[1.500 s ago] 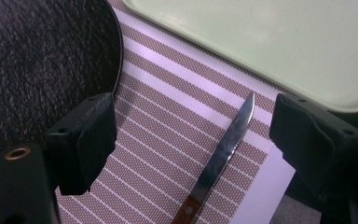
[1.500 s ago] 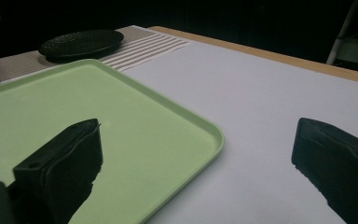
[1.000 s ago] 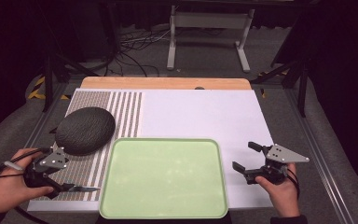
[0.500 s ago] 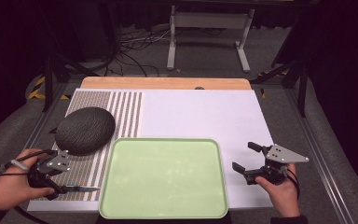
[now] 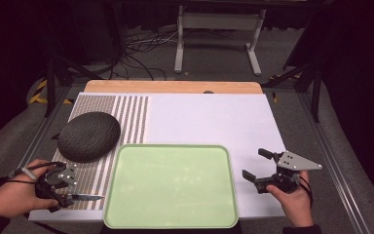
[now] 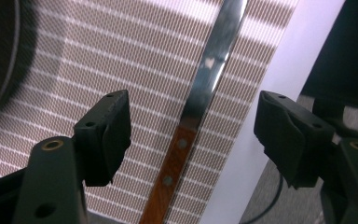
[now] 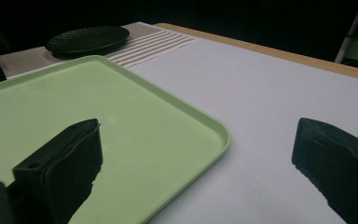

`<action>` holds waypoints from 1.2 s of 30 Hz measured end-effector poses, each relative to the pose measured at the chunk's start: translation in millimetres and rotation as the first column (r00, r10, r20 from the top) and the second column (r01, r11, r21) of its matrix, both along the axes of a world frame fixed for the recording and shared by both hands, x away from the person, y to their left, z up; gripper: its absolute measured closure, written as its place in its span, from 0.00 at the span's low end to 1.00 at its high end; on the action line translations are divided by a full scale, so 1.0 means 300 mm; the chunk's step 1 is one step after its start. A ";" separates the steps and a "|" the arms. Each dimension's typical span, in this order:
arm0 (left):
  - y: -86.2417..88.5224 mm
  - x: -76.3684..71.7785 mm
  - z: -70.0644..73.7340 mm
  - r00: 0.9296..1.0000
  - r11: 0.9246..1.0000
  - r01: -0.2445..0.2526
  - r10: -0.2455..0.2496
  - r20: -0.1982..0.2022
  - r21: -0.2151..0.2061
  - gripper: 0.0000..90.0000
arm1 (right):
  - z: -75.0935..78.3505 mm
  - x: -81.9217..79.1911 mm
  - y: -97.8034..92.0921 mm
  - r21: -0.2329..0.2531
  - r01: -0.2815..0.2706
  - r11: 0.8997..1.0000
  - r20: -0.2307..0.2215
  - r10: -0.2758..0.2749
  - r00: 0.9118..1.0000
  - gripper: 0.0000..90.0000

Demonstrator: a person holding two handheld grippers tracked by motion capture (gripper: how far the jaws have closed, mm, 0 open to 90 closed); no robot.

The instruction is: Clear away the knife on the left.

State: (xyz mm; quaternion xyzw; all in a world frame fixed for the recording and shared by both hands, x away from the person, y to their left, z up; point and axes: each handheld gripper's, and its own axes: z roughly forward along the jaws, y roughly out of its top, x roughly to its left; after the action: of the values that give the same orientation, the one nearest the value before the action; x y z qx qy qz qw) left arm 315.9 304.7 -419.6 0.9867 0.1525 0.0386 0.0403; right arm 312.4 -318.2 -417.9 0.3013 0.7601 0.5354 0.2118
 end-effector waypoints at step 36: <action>0.034 0.035 -0.067 0.980 0.973 0.189 -0.177 -0.092 0.134 0.84 | -0.006 0.000 0.012 -0.017 -0.035 0.999 -0.009 0.035 0.999 0.02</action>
State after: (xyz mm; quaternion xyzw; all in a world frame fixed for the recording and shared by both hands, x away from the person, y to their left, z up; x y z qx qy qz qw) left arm 326.4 314.8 -439.7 0.9977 0.0592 0.0062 -0.0326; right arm 312.5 -314.6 -419.7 0.2886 0.7707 0.5313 0.2014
